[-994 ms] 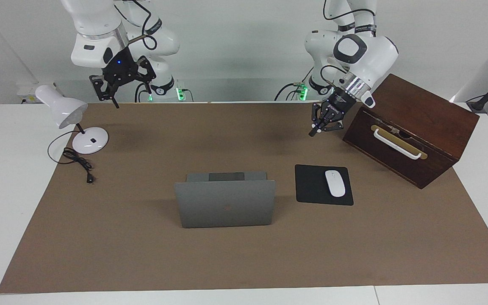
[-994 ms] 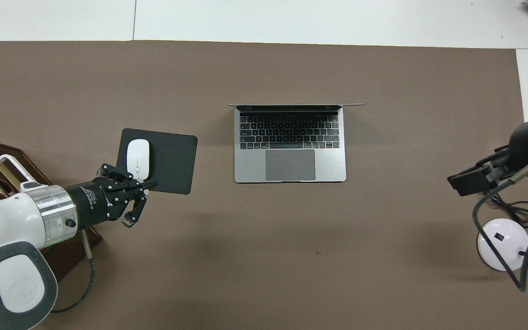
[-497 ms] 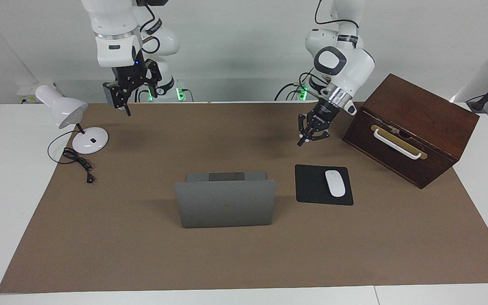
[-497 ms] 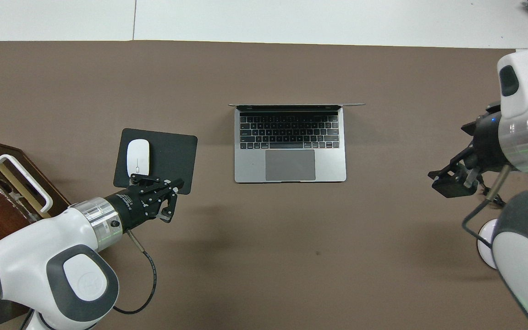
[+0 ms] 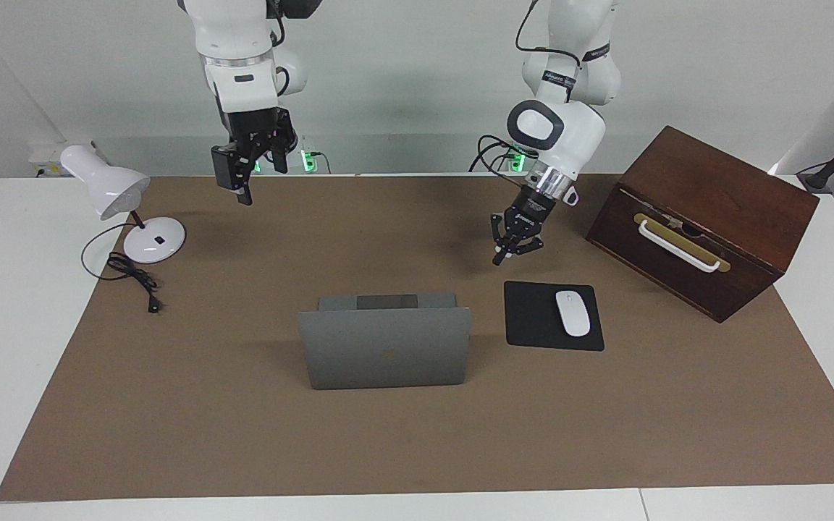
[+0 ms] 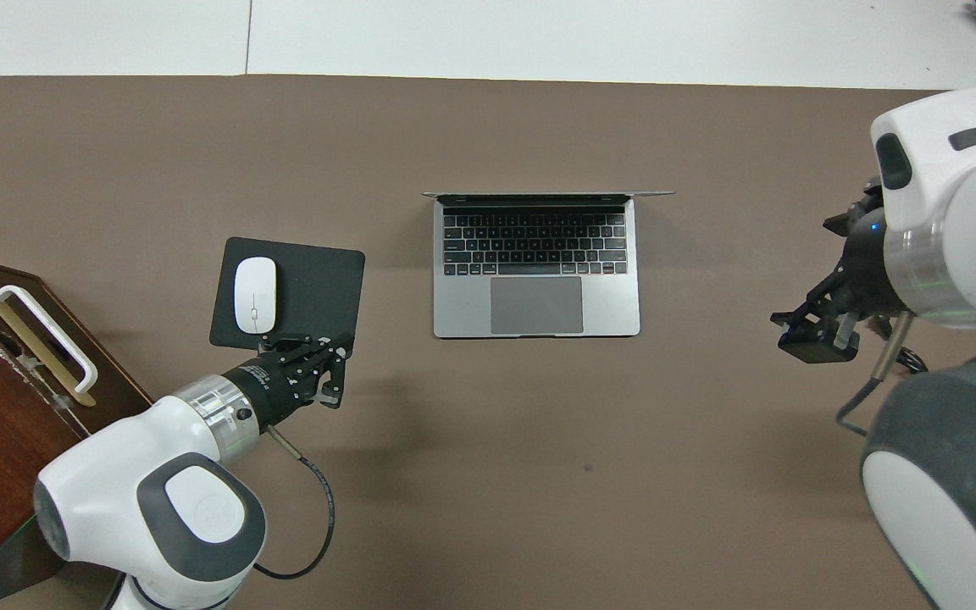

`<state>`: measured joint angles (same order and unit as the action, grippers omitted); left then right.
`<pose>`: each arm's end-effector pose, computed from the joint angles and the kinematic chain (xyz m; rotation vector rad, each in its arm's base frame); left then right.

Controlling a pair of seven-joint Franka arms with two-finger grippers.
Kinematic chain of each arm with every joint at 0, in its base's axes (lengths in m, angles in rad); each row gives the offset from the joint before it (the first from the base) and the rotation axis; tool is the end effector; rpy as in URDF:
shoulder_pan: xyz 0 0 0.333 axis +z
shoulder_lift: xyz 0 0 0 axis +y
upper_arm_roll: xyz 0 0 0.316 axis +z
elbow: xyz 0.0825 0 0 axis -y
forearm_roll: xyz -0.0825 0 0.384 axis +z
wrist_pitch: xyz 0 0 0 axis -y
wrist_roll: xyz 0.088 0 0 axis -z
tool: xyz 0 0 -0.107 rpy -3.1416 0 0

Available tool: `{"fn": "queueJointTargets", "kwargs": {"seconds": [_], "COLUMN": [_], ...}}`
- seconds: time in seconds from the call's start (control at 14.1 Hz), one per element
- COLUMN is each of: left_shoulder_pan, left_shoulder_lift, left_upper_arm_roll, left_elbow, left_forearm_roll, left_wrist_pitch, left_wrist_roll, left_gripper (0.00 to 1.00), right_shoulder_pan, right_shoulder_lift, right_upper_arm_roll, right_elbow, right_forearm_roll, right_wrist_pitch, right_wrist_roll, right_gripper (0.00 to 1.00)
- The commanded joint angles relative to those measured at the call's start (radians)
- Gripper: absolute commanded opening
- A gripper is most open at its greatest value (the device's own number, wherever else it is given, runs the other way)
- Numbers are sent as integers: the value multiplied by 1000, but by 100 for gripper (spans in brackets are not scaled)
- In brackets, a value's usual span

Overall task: Close laptop with both arms
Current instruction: 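Move the left gripper toward the laptop while the right gripper approaches it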

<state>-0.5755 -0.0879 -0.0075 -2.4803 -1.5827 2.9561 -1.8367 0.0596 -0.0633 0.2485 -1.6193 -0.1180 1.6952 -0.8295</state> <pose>0.4195 -0.1967 0.3406 0.4638 2.4211 -0.6129 0.5239 0.1598 0.6477 2.4998 1.6107 0.1462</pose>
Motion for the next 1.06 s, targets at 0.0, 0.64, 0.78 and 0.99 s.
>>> {"fn": "queueJointTargets", "kwargs": {"seconds": [0.0,0.64,0.78,0.99], "left_shoulder_pan": [-24,-182,-182,-179], "left_shoulder_lift": [36,241,269,319], "left_upper_arm_roll": [9,4,4,4], "left_elbow": [26,205,244,311], "left_forearm_roll": [-88,-135,-135,-135], "left_wrist_pitch": [26,201,202,202], "left_wrist_roll": [-1,-1,-1,-1], "left_gripper": [0,0,0,0], "right_shoulder_pan": [-9,28,49,77], "right_shoulder_lift": [-39,-92,-99,-134], "right_upper_arm_roll": [21,21,21,21], "right_elbow": [-62,-172,-200,-276], "right_forearm_roll": [-29,-31,-35,-45], "right_wrist_pitch": [38,124,149,217], "right_wrist_roll": [-26,-25,-25,-25], "right_gripper": [100,100,100,100]}}
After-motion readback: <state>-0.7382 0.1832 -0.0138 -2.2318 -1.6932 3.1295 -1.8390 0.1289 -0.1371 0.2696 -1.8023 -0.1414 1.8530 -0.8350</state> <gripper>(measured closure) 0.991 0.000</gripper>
